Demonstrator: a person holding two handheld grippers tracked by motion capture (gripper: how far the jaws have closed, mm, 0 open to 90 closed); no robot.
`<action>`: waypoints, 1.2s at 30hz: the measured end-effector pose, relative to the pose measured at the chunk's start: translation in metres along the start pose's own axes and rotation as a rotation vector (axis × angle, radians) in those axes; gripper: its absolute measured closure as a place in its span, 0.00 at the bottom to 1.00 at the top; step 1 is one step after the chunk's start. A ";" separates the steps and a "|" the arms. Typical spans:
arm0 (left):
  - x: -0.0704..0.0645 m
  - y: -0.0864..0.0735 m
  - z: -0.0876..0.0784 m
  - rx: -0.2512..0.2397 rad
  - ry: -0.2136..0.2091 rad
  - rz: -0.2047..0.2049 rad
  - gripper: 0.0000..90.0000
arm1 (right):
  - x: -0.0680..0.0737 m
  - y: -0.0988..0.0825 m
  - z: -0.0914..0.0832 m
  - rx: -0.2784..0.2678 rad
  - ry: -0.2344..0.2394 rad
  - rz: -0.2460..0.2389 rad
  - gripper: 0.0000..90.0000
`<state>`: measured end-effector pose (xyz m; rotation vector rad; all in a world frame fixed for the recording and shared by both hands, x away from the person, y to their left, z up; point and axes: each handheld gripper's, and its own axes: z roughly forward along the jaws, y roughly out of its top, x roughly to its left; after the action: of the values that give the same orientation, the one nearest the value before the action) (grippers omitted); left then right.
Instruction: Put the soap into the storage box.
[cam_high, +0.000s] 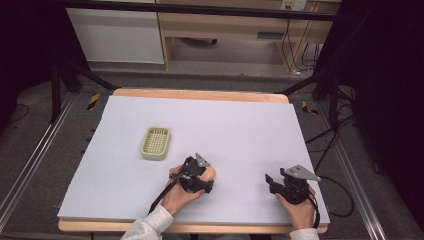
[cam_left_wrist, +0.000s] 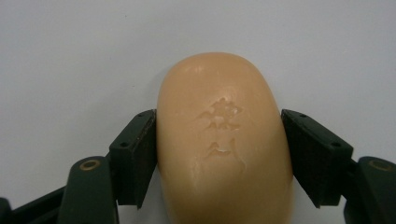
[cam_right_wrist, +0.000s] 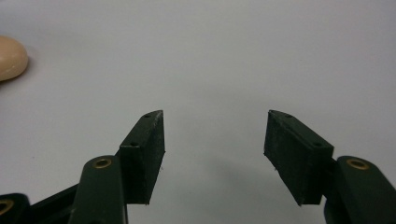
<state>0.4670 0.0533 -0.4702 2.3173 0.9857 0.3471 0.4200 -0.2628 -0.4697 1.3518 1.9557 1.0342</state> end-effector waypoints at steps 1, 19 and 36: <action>0.000 0.000 0.000 0.000 0.001 0.001 0.33 | 0.000 0.000 0.000 0.000 0.000 0.001 0.42; -0.001 0.000 0.000 0.001 0.000 0.019 0.34 | 0.001 0.000 0.001 0.005 0.006 0.001 0.42; -0.003 0.005 -0.015 -0.010 -0.012 0.045 0.35 | 0.001 -0.001 0.001 0.006 0.008 -0.008 0.42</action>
<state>0.4605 0.0545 -0.4554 2.3325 0.9246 0.3549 0.4201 -0.2612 -0.4713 1.3443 1.9695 1.0322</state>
